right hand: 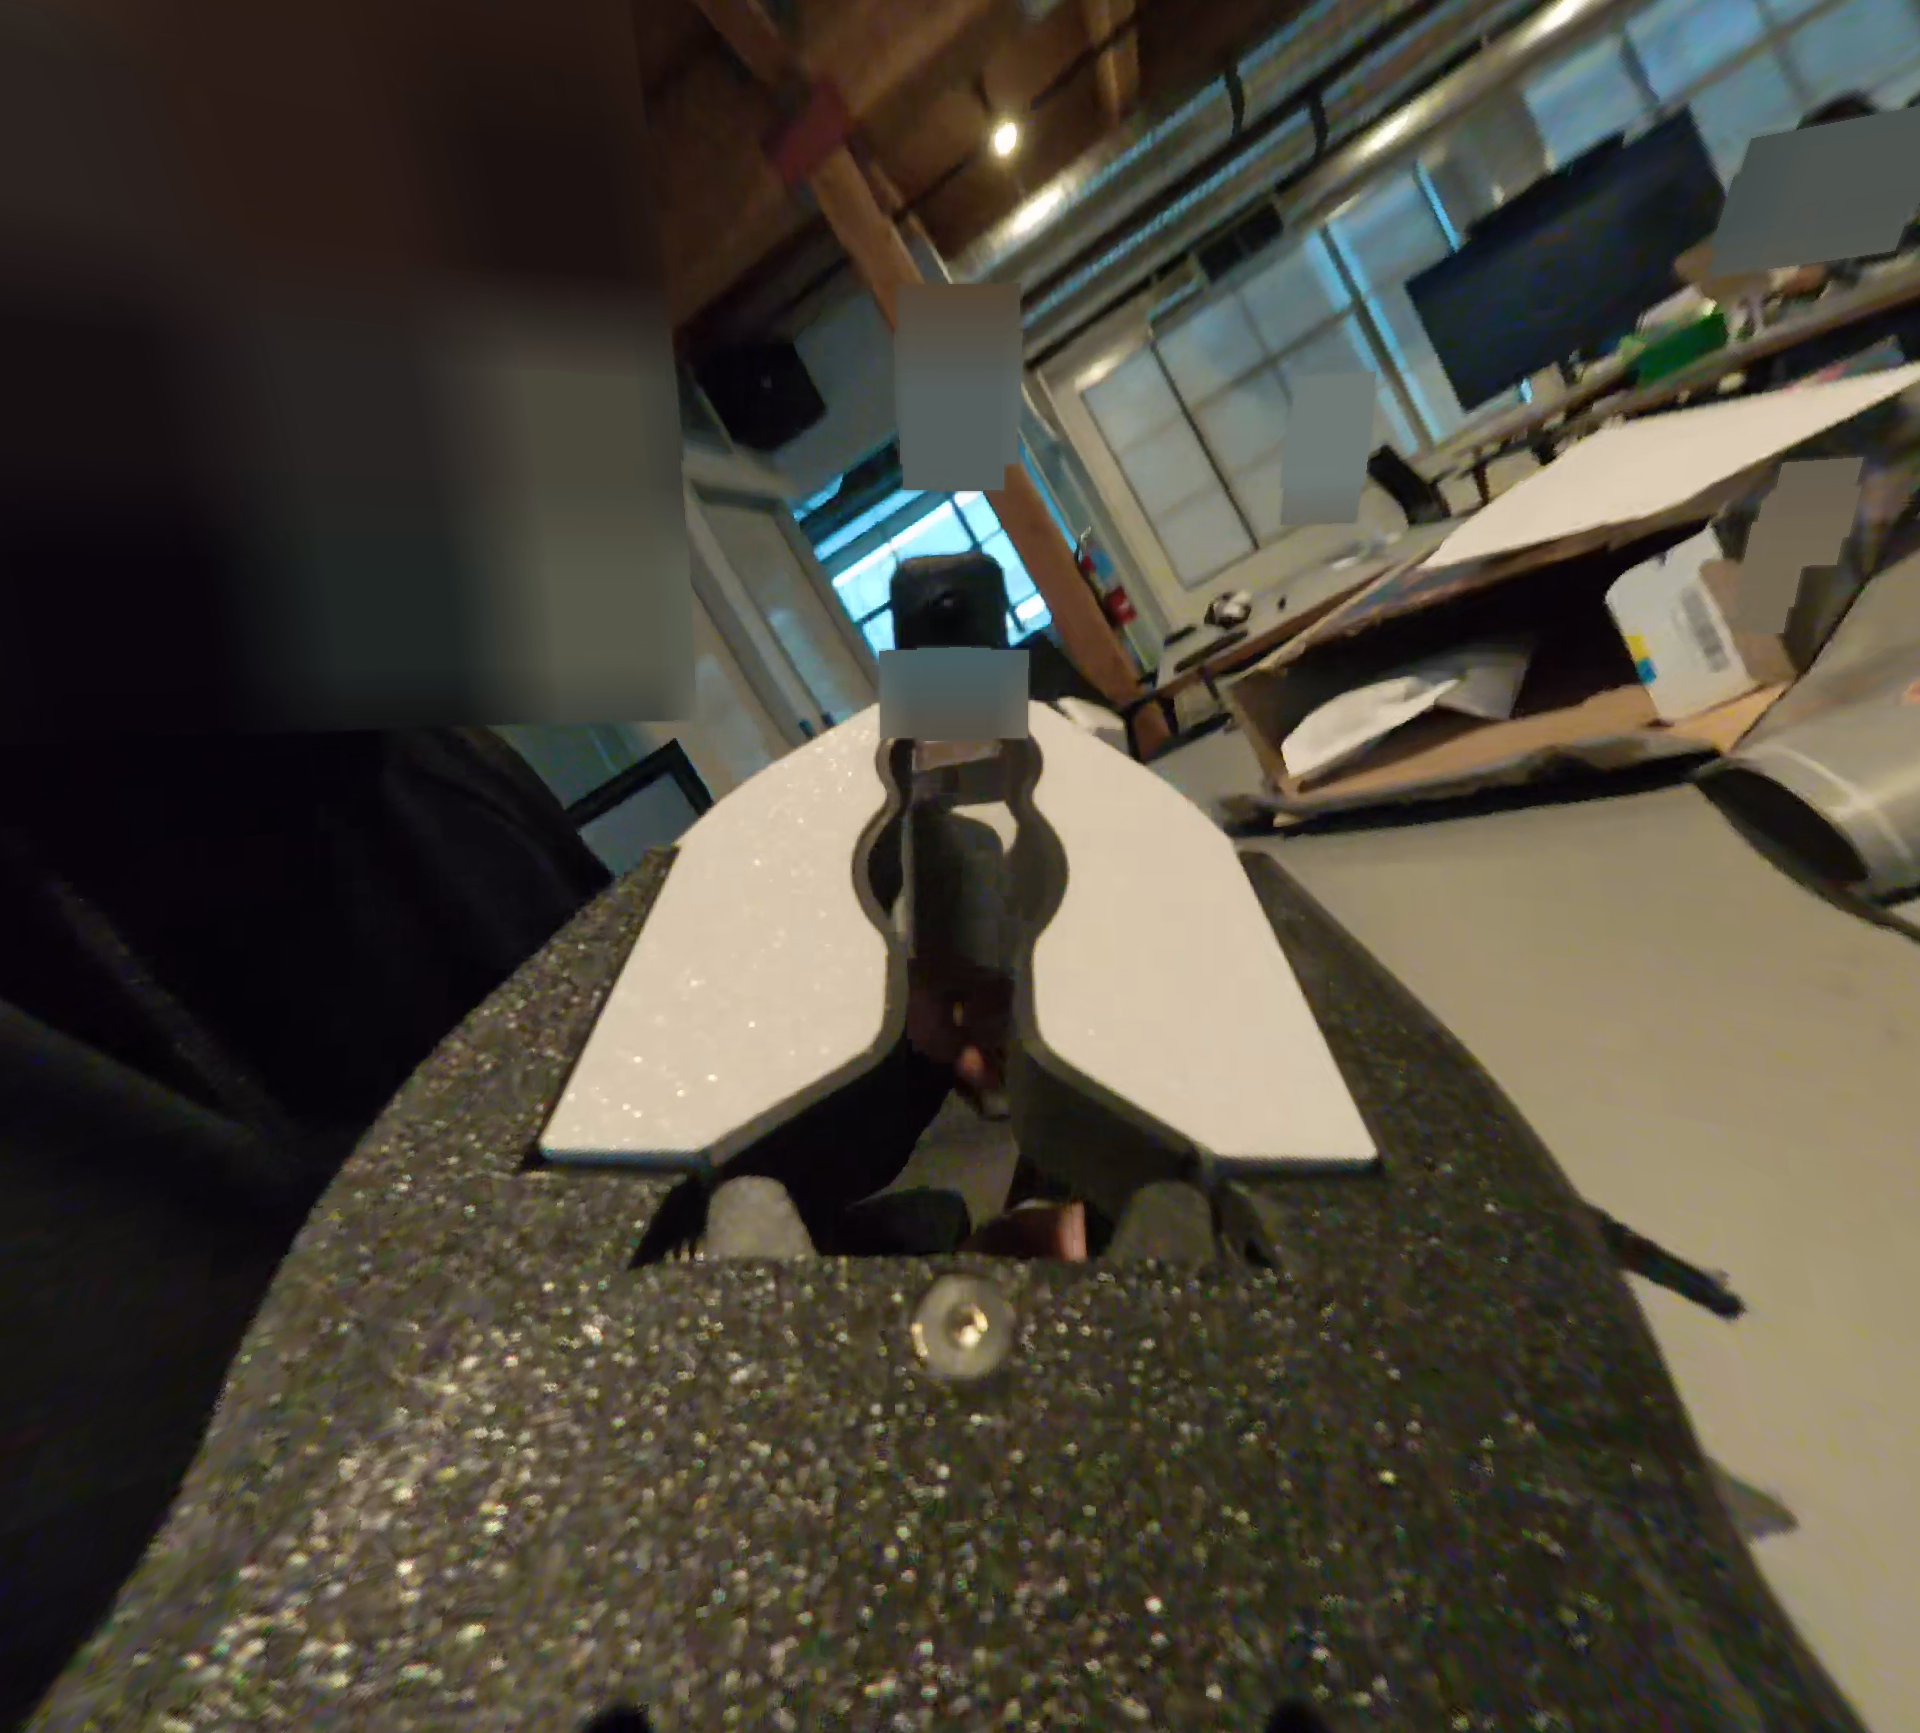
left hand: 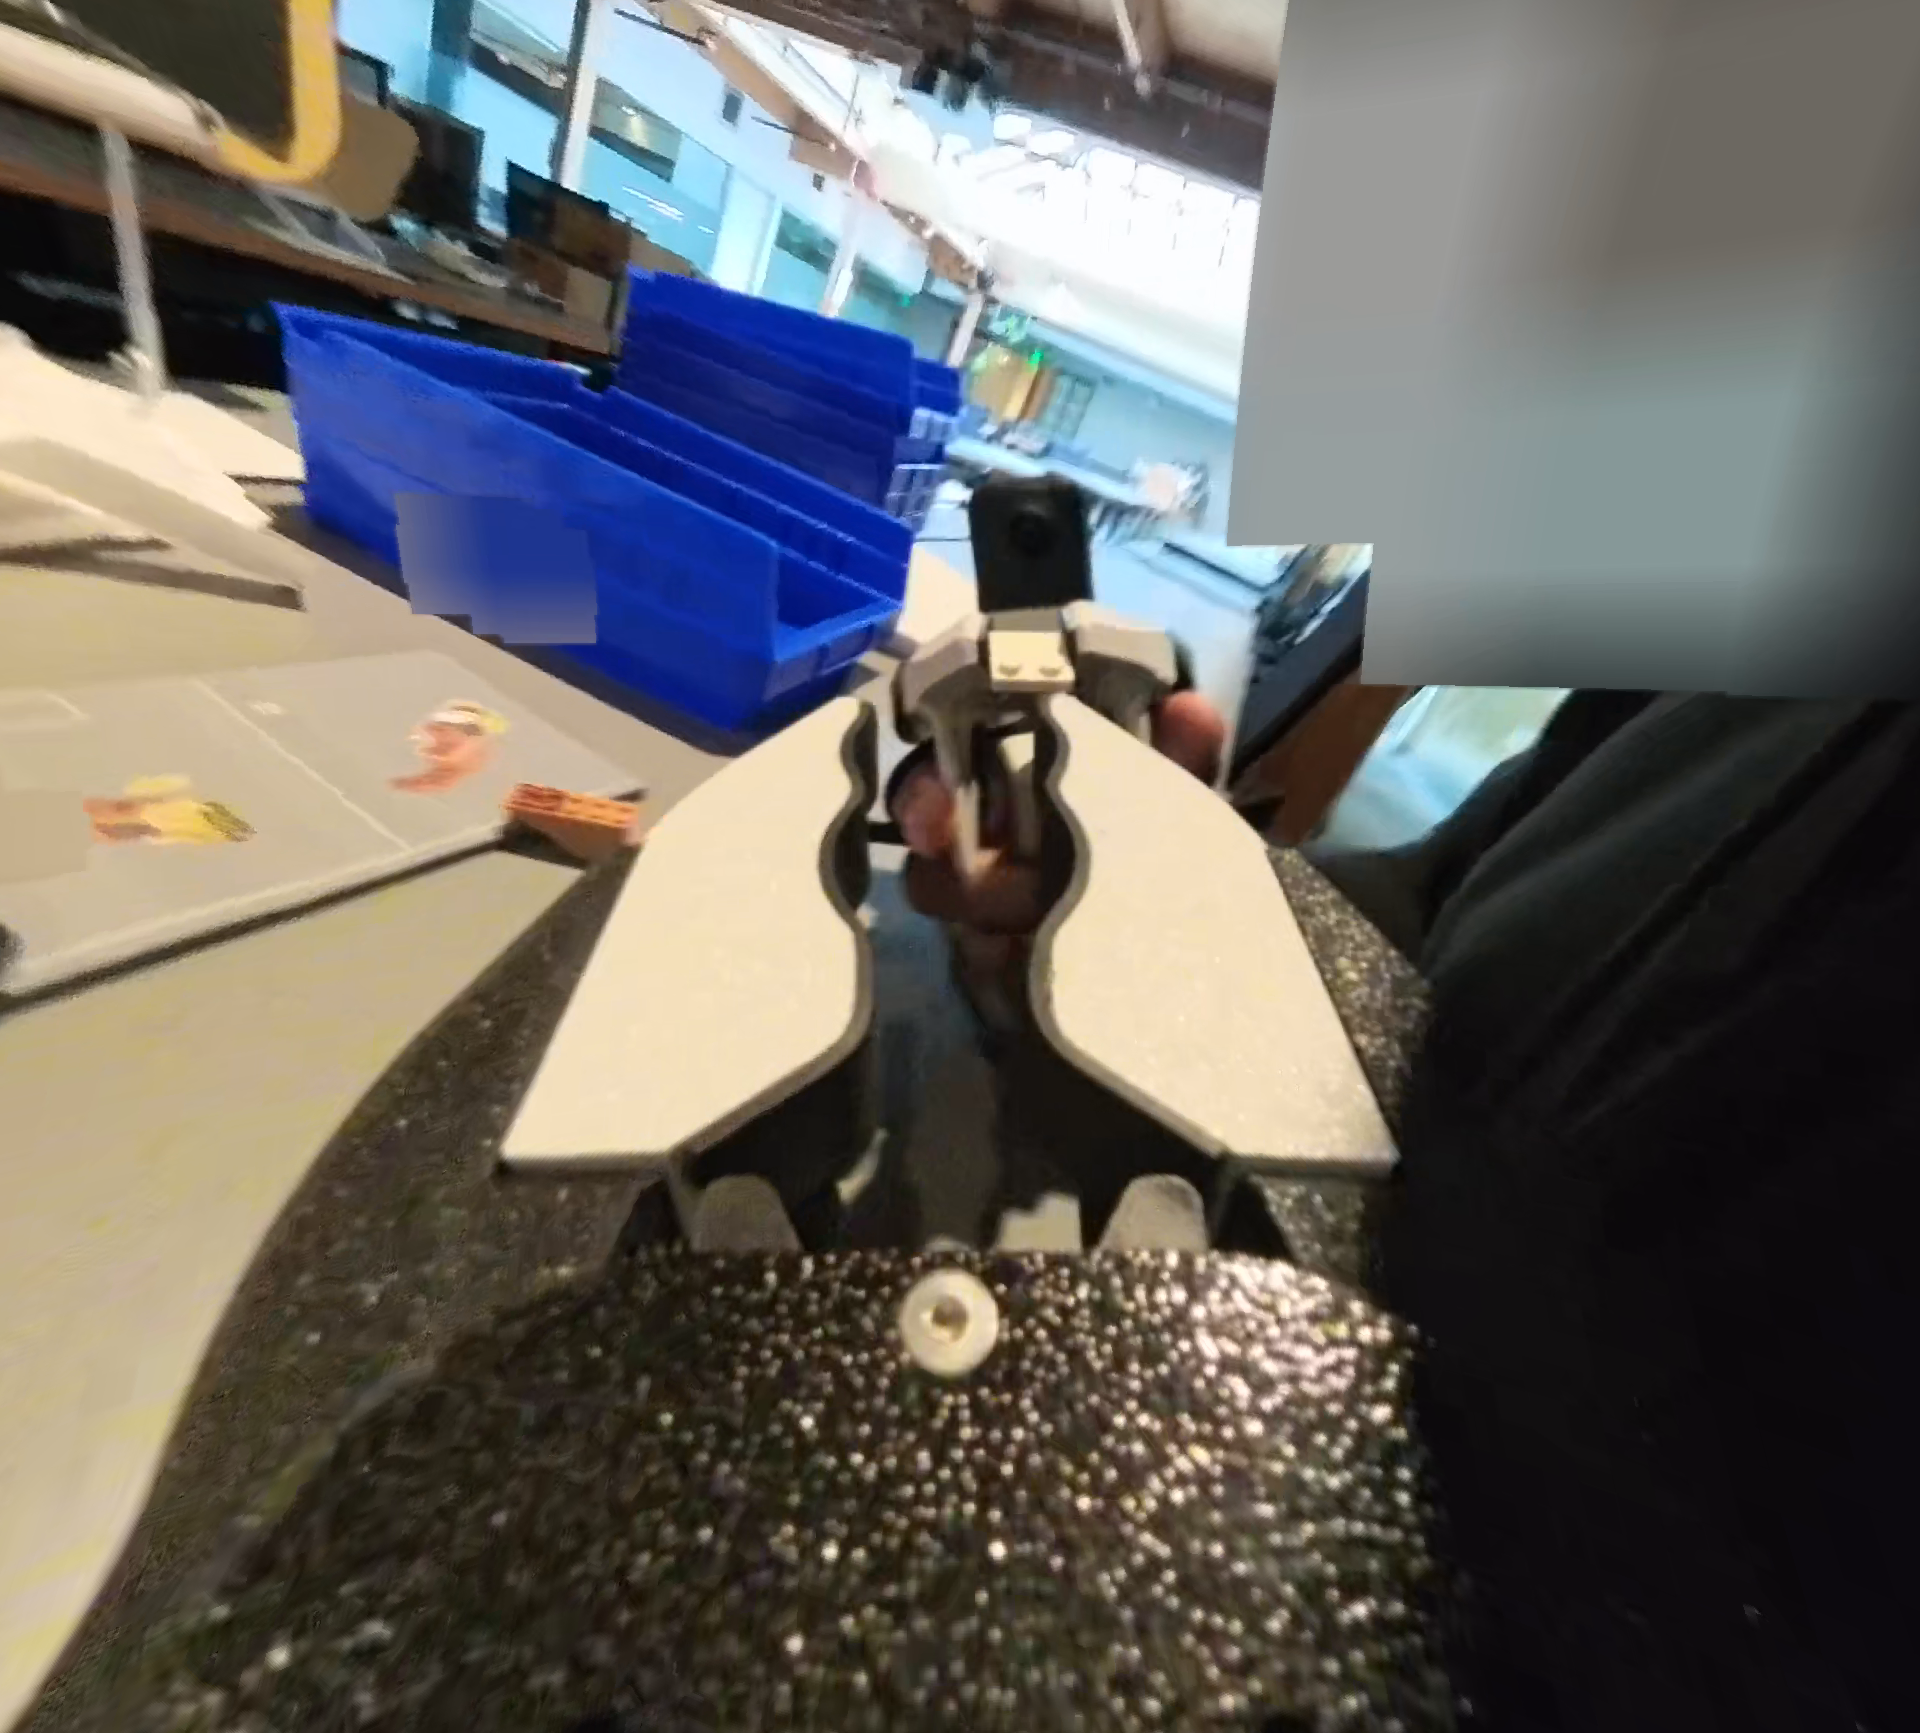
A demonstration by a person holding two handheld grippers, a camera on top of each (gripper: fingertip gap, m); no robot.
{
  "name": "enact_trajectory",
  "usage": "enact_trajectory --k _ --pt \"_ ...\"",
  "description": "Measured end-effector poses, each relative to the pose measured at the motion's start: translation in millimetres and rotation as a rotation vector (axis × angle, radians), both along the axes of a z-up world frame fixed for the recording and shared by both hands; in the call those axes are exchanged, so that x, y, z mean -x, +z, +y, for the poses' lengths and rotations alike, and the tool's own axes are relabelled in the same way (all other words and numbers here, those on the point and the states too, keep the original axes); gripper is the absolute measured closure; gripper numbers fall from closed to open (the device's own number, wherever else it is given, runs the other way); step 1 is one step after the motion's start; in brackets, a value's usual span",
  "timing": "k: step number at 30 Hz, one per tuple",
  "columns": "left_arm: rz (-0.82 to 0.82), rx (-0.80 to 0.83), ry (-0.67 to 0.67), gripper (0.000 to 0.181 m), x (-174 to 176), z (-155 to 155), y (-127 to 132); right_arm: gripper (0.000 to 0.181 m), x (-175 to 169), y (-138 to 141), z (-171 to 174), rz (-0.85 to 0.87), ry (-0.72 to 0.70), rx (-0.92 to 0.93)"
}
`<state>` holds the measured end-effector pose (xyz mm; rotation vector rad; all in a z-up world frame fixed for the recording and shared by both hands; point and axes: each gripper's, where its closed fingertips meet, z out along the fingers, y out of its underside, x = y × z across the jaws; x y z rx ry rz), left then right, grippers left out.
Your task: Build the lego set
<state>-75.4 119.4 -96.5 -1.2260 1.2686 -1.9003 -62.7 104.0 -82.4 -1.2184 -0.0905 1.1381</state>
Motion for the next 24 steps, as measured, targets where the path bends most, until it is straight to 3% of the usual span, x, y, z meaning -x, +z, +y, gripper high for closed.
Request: enact_trajectory --k 3,10,24 --pt "0.015 0.171 -0.078 0.157 1.5 -7.8 5.2 0.166 -2.4 3.8 -1.6 -0.005 -0.036 -0.039" --pt "-0.036 -0.081 0.001 0.156 -4.8 -24.2 0.3 0.166 6.9 -0.5 -0.9 -0.021 -0.018 -0.019" --pt "-0.059 -0.111 -0.001 0.166 -3.5 -23.2 3.7 0.166 11.8 -3.8 -2.9 -0.054 0.004 -0.011"
